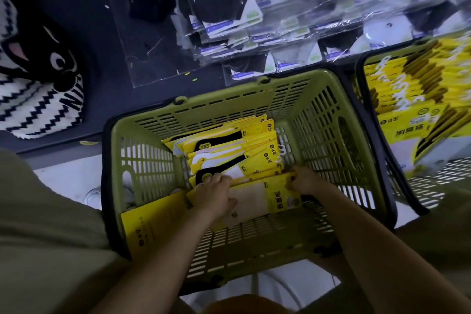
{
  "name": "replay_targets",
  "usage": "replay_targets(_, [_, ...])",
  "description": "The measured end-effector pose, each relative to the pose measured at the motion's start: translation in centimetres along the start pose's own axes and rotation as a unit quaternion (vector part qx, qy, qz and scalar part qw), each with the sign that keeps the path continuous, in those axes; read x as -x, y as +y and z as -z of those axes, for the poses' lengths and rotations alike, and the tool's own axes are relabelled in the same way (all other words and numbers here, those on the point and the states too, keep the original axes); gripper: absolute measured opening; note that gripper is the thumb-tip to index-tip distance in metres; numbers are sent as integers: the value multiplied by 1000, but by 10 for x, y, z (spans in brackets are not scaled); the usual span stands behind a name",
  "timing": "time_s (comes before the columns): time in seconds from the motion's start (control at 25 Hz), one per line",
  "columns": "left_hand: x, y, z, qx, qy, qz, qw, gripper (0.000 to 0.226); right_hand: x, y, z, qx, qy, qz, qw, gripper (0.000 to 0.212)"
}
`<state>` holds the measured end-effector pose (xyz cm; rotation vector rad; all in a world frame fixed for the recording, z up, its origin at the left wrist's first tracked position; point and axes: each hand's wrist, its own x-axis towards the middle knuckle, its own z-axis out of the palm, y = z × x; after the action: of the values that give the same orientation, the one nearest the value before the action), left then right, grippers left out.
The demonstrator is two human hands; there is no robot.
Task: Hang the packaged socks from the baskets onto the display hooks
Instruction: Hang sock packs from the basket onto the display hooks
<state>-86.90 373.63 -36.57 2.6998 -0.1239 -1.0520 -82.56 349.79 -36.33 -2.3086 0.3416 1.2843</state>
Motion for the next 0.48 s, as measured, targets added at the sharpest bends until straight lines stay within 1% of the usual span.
replay_targets(0.08, [-2,-4,1,20,21,9,1000,63,0,-2,-2,-14,2,13,1000,47])
replay_targets(0.16, [-4,-4,2,46,60,17,997,70,1,-5,-2,-88,10,41,995,45])
replay_targets(0.2, [-7,-2,3,59,67,20,996,75,1,-6,-2,-120,16,53,991,46])
replay_targets(0.32, [-12,2,6,49,25,20,998,80,-4,-9,-6,-157,29,62,985,51])
replay_targets(0.4, [-13,3,7,29,-11,9,999,73,-4,-9,-9,-188,19,58,980,62])
replay_targets(0.48, [-11,4,5,47,-55,-2,997,63,-7,-5,-11,-189,-16,57,980,70])
